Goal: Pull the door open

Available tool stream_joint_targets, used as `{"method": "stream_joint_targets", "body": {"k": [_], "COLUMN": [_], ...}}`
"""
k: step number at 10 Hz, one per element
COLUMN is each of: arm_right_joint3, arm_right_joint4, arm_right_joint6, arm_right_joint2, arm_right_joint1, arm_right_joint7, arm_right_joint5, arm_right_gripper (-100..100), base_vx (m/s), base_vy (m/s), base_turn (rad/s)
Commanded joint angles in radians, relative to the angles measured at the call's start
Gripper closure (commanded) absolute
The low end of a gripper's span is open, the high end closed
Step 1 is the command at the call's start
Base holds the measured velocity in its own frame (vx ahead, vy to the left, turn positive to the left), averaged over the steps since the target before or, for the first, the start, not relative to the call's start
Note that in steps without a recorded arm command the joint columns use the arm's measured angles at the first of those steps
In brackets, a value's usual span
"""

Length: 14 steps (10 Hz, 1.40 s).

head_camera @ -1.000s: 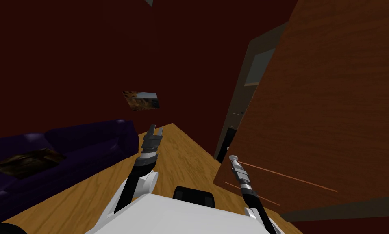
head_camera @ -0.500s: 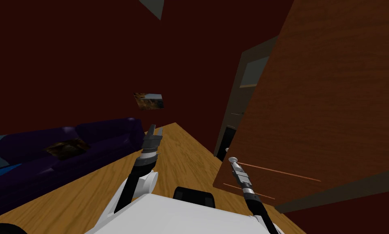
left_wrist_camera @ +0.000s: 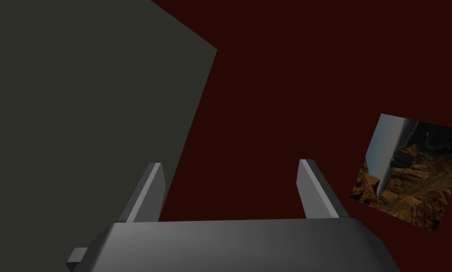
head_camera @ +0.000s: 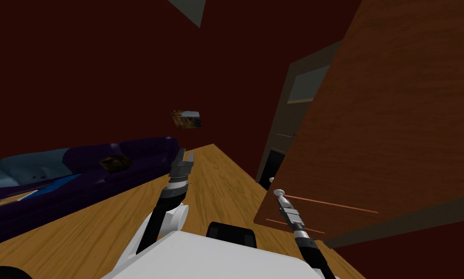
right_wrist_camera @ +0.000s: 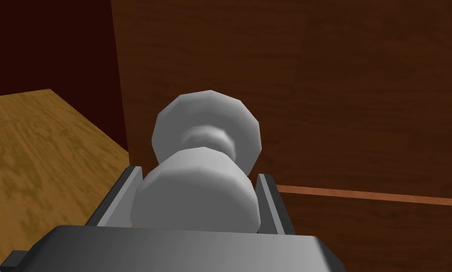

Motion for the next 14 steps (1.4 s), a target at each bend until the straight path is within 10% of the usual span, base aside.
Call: {"method": "stream_joint_targets", "body": {"k": [1,14], "arm_right_joint3": [0.020,0.090], "arm_right_joint4": [0.006,0.060], "arm_right_joint6": [-0.031,-0.169], "arm_right_joint2": [-0.017,-0.069], "arm_right_joint1": [0.013,0.064], "arm_right_joint7": [-0.024,-0.099], "arm_right_joint5": [0.009,0.044], "arm_right_gripper": [100,100], "base_vx": [-0.225,-0.176], "base_vy": [-0.052,-0.060], "base_turn": [0.130,0.123]}}
